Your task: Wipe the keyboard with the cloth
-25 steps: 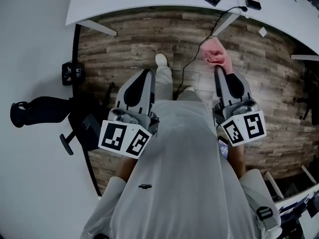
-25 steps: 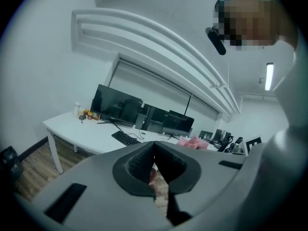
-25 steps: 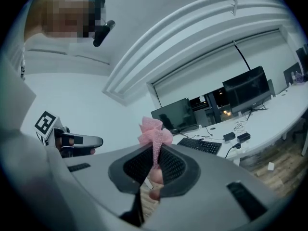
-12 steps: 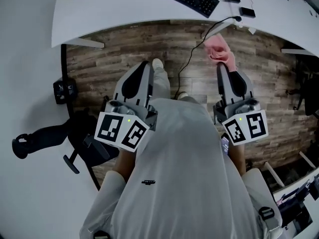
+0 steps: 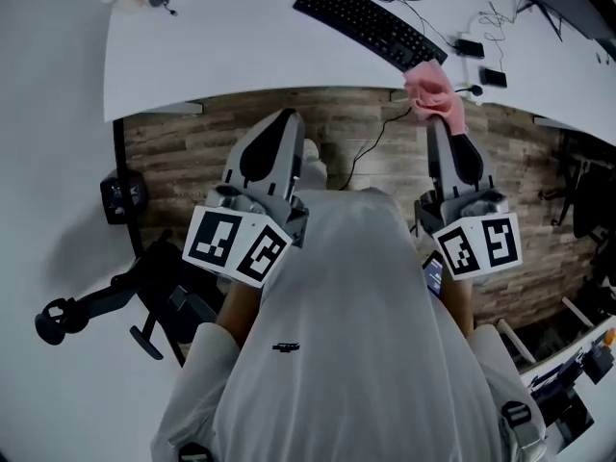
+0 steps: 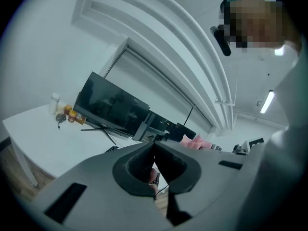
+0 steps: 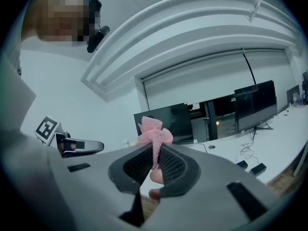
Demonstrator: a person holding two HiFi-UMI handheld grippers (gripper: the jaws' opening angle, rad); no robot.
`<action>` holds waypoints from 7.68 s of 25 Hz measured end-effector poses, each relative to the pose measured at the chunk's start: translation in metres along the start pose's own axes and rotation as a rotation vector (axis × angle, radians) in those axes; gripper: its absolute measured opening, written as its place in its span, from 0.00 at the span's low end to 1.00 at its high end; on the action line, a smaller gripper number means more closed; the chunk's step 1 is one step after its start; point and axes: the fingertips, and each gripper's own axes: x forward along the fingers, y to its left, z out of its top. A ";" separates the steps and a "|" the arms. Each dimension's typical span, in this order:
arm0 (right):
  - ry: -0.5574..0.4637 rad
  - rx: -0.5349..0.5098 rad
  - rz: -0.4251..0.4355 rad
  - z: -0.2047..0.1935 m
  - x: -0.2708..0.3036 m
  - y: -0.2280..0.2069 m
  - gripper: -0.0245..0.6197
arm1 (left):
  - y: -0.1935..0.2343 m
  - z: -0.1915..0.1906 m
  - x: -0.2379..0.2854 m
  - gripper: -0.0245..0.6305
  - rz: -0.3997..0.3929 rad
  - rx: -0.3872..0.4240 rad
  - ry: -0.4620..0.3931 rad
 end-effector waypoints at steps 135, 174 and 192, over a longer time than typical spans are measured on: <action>0.791 -0.047 -0.052 -0.239 0.392 -0.179 0.09 | 0.203 -0.084 0.248 0.06 0.288 -0.148 0.410; 0.634 -0.085 0.129 -0.225 0.476 -0.089 0.09 | 0.235 -0.071 0.226 0.06 0.311 -0.150 0.411; 0.644 -0.031 0.145 -0.229 0.477 -0.082 0.09 | 0.241 -0.075 0.218 0.06 0.327 -0.173 0.404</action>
